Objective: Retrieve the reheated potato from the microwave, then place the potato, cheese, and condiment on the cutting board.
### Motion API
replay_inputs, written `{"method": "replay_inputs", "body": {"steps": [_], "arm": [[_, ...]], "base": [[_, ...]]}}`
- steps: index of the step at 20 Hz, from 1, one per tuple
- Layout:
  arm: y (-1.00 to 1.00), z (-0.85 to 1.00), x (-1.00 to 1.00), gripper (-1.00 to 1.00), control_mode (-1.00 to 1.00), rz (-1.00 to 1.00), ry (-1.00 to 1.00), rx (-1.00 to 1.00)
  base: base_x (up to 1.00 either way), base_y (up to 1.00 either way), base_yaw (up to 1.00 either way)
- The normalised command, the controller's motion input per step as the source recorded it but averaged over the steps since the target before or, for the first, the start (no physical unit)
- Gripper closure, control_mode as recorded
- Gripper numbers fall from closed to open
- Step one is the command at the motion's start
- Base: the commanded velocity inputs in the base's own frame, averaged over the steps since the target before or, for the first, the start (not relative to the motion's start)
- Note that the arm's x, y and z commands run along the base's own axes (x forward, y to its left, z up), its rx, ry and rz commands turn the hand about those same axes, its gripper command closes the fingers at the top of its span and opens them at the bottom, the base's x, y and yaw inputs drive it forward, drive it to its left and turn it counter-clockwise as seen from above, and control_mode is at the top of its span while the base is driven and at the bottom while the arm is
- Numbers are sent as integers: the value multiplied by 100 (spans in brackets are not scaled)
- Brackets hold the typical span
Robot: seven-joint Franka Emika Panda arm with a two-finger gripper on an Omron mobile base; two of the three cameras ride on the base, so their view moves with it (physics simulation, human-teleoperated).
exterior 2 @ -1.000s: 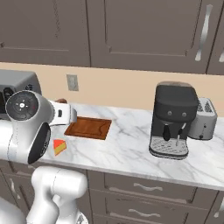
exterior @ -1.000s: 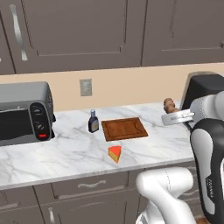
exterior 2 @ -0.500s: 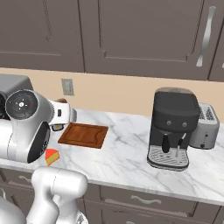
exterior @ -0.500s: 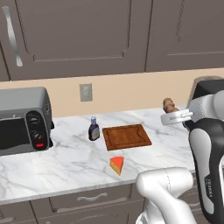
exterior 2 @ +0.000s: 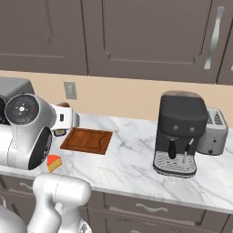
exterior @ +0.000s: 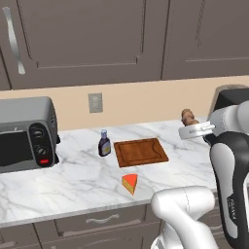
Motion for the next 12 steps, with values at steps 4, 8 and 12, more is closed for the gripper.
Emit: {"method": "replay_inputs", "body": {"steps": [4,8,12], "arm": [[0,0,0,100,100,0,0,0],[0,0,0,100,100,0,0,0],[0,0,0,100,-100,0,0,0]], "base": [[0,0,0],[0,0,0],[0,0,0]]}}
